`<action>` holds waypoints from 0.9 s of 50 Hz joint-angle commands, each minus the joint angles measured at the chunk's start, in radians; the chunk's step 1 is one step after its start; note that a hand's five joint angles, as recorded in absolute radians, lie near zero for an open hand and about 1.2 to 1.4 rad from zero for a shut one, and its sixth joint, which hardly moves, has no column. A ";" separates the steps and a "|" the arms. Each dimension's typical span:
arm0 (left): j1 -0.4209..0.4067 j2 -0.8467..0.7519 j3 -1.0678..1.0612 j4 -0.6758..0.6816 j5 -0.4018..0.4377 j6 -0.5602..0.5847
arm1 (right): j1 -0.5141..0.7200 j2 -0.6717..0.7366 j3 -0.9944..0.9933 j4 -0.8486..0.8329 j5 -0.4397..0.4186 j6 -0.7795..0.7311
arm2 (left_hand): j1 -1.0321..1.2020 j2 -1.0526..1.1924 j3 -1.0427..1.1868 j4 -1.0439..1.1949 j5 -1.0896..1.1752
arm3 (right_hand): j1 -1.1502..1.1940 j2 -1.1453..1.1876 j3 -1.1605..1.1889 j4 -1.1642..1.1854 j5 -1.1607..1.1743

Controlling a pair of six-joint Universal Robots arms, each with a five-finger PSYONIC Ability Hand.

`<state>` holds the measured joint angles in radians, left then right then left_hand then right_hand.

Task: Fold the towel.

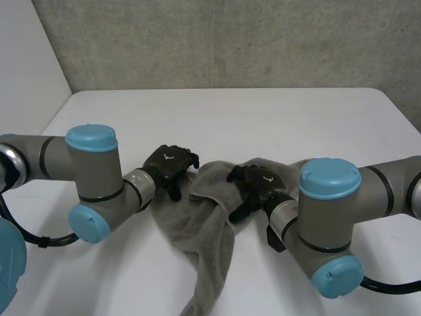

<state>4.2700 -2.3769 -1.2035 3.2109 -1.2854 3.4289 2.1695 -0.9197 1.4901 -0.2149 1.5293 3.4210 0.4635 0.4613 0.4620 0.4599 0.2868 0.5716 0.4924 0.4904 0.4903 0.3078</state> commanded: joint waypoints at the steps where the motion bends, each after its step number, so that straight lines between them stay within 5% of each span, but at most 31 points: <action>1: -0.001 0.005 -0.002 0.000 -0.002 -0.002 | -0.011 -0.024 0.022 -0.021 0.058 -0.003 | 0.052 0.055 0.054 0.056 0.055 | 0.823 0.903 0.905 0.905 0.913; 8: -0.009 0.021 -0.013 0.000 -0.003 -0.007 | -0.071 -0.143 0.072 -0.032 0.077 -0.100 | 0.049 0.052 0.051 0.053 0.052 | 0.825 0.904 0.906 0.906 0.914; 18: -0.024 0.028 -0.010 0.001 -0.003 -0.073 | -0.221 -0.286 0.160 0.032 -0.093 -0.463 | 0.049 0.052 0.051 0.053 0.052 | 0.825 0.904 0.906 0.906 0.914; 23: -0.048 0.028 -0.004 0.001 -0.003 -0.103 | -0.267 -0.307 0.164 0.241 -0.146 -0.626 | 0.047 0.049 0.048 0.050 0.049 | 0.825 0.904 0.906 0.906 0.914; 40: -0.108 -0.068 0.062 0.046 -0.015 -0.097 | -0.355 -0.446 0.188 0.301 -0.255 -0.669 | 0.085 0.087 0.086 0.088 0.087 | 0.825 0.904 0.906 0.906 0.914; 45: -0.108 -0.076 0.091 0.043 -0.034 -0.099 | -0.396 -0.464 0.168 0.296 -0.255 -0.690 | 0.437 0.439 0.439 0.441 0.439 | 0.825 0.904 0.906 0.906 0.914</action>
<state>4.1604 -2.4357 -1.1456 3.2554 -1.3012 3.3313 1.8119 -1.3633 1.6767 0.0889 1.2744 2.7486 0.5606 0.5613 0.5610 0.5618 0.3686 1.3868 1.2044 1.2121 1.2159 1.0268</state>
